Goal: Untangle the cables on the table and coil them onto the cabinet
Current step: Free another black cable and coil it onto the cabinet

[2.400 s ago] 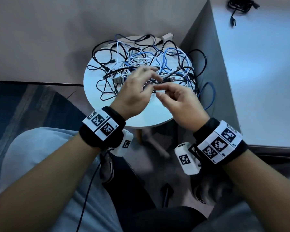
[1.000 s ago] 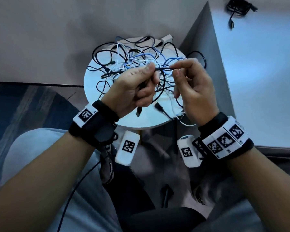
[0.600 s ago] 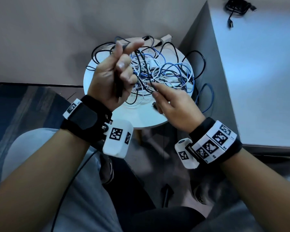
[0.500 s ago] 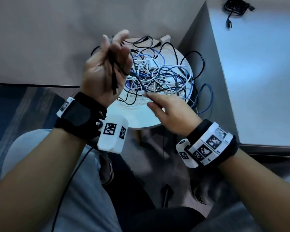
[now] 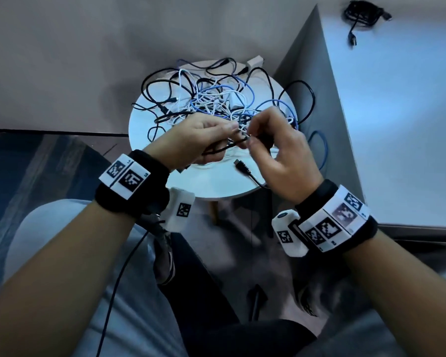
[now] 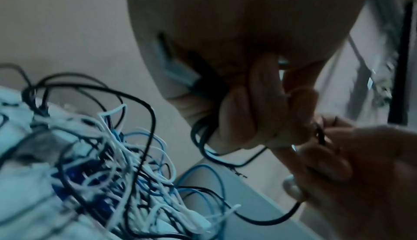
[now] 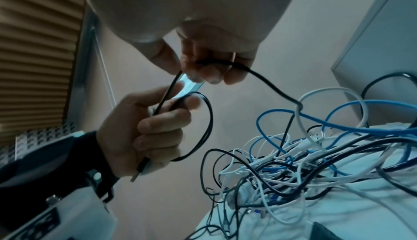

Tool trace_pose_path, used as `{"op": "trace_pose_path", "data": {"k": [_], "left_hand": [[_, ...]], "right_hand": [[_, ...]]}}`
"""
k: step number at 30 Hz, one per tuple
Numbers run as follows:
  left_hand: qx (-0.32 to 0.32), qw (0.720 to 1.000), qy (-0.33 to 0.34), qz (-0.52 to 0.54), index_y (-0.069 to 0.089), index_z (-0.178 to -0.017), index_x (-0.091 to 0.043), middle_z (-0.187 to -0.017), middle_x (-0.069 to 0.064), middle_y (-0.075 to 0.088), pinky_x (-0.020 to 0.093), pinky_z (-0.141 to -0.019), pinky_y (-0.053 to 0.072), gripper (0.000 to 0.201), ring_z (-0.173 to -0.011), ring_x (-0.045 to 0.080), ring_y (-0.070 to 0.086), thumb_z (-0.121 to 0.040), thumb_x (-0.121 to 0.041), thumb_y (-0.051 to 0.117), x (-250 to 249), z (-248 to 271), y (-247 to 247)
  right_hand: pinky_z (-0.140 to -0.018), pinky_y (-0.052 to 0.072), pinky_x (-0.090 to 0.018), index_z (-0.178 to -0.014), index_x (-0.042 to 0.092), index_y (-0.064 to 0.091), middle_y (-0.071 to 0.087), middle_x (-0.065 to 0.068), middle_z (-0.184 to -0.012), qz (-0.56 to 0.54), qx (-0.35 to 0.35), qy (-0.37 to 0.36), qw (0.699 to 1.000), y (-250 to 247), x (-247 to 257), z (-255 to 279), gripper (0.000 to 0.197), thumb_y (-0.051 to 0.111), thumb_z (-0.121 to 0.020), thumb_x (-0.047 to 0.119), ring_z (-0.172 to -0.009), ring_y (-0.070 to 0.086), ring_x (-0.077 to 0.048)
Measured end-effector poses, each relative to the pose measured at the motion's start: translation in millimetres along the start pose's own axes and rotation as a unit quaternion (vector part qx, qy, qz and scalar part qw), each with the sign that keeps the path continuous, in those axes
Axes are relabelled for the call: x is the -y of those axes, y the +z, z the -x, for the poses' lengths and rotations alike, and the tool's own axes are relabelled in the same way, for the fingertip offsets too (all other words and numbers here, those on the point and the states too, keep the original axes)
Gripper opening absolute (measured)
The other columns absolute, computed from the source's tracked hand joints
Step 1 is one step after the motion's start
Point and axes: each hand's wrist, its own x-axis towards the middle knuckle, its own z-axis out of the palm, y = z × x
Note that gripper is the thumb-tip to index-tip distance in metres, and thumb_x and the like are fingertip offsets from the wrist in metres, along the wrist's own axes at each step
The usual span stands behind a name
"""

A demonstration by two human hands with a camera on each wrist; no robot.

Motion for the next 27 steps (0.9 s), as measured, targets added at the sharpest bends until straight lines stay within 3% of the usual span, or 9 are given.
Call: {"op": "trace_pose_path", "data": {"k": [3, 6, 9, 12, 15, 20, 22, 24, 27], "left_hand": [[0.051, 0.995, -0.008, 0.081, 0.066, -0.078, -0.008, -0.047, -0.003, 0.029, 0.023, -0.041, 0.015, 0.037, -0.041, 0.010, 0.020, -0.101, -0.028, 0.045, -4, 2, 1], [0.040, 0.972, 0.006, 0.232, 0.056, -0.077, -0.013, -0.045, -0.007, 0.031, 0.025, -0.041, 0.018, 0.037, -0.034, 0.009, 0.025, -0.104, -0.028, 0.035, -4, 4, 3], [0.024, 0.939, 0.026, 0.342, 0.048, -0.089, -0.014, -0.043, -0.011, 0.040, 0.023, -0.045, 0.039, 0.039, -0.035, 0.009, 0.045, -0.110, -0.030, 0.020, -5, 3, 5], [0.010, 0.911, 0.045, 0.410, 0.053, -0.120, -0.005, -0.042, -0.008, 0.043, 0.019, -0.053, 0.049, 0.046, -0.044, 0.005, 0.057, -0.110, -0.031, 0.017, -7, 2, 2], [0.025, 0.876, 0.066, 0.478, 0.040, -0.143, 0.004, -0.046, -0.006, 0.044, 0.018, -0.063, 0.054, 0.054, -0.056, 0.004, 0.064, -0.110, -0.033, 0.020, -6, 2, -4], [-0.116, 0.798, 0.101, 0.583, 0.035, -0.143, 0.009, -0.066, -0.001, 0.063, 0.025, -0.069, 0.060, 0.043, -0.075, 0.014, 0.074, -0.112, -0.020, 0.028, 0, 1, -20], [-0.182, 0.807, 0.095, 0.554, 0.046, -0.127, 0.007, -0.078, 0.006, 0.073, 0.023, -0.068, 0.059, 0.030, -0.076, 0.014, 0.075, -0.111, -0.015, 0.033, 5, -4, -19], [-0.245, 0.869, 0.069, 0.425, 0.055, -0.111, 0.003, -0.082, 0.008, 0.073, 0.027, -0.071, 0.059, 0.026, -0.076, 0.019, 0.074, -0.110, -0.016, 0.037, 6, -9, -13], [-0.235, 0.968, 0.070, 0.049, 0.047, -0.133, -0.007, -0.087, 0.006, 0.074, 0.033, -0.070, 0.061, 0.027, -0.075, 0.023, 0.075, -0.110, -0.015, 0.038, 11, -8, 0]], "right_hand": [[-0.058, 0.042, -0.015, -0.095, 0.008, 0.052, 0.054, -0.006, -0.074, -0.047, -0.029, 0.025, 0.998, -5, 6, -2, 0.006, 0.054, -0.094, 0.003, -0.062, 0.047, -0.007], [-0.058, 0.043, -0.035, -0.091, 0.019, 0.052, 0.048, -0.002, -0.067, -0.049, -0.034, 0.051, 0.997, -2, 1, -5, 0.011, 0.051, -0.102, 0.022, -0.060, 0.045, -0.017], [-0.059, 0.043, -0.052, -0.096, 0.028, 0.056, 0.044, -0.005, -0.063, -0.066, -0.012, 0.070, 0.995, 5, -11, -5, 0.014, 0.045, -0.104, 0.030, -0.058, 0.046, -0.035], [-0.063, 0.049, -0.048, -0.121, 0.024, 0.059, 0.049, 0.008, -0.061, -0.026, 0.032, 0.085, 0.996, 12, -19, -1, 0.024, 0.043, -0.104, 0.032, -0.057, 0.053, -0.023], [-0.071, 0.050, -0.045, -0.130, 0.019, 0.056, 0.057, 0.004, -0.068, 0.049, 0.095, 0.071, 0.992, 18, -24, 2, 0.031, 0.044, -0.104, 0.031, -0.067, 0.057, -0.022], [-0.077, 0.048, -0.043, -0.132, 0.009, 0.052, 0.067, -0.007, -0.092, 0.153, 0.207, 0.012, 0.966, 29, -22, 11, 0.036, 0.047, -0.103, 0.030, -0.086, 0.061, -0.032], [-0.078, 0.048, -0.046, -0.134, 0.009, 0.050, 0.069, -0.009, -0.096, 0.160, 0.231, -0.020, 0.959, 34, -16, 16, 0.039, 0.047, -0.101, 0.031, -0.089, 0.061, -0.035], [-0.078, 0.049, -0.048, -0.133, 0.010, 0.051, 0.070, -0.011, -0.101, 0.158, 0.230, -0.037, 0.960, 38, -11, 18, 0.041, 0.043, -0.099, 0.033, -0.091, 0.062, -0.038], [-0.079, 0.051, -0.048, -0.127, 0.013, 0.056, 0.070, -0.011, -0.106, 0.157, 0.202, -0.035, 0.966, 32, -7, 12, 0.040, 0.039, -0.098, 0.035, -0.095, 0.063, -0.037]]}}
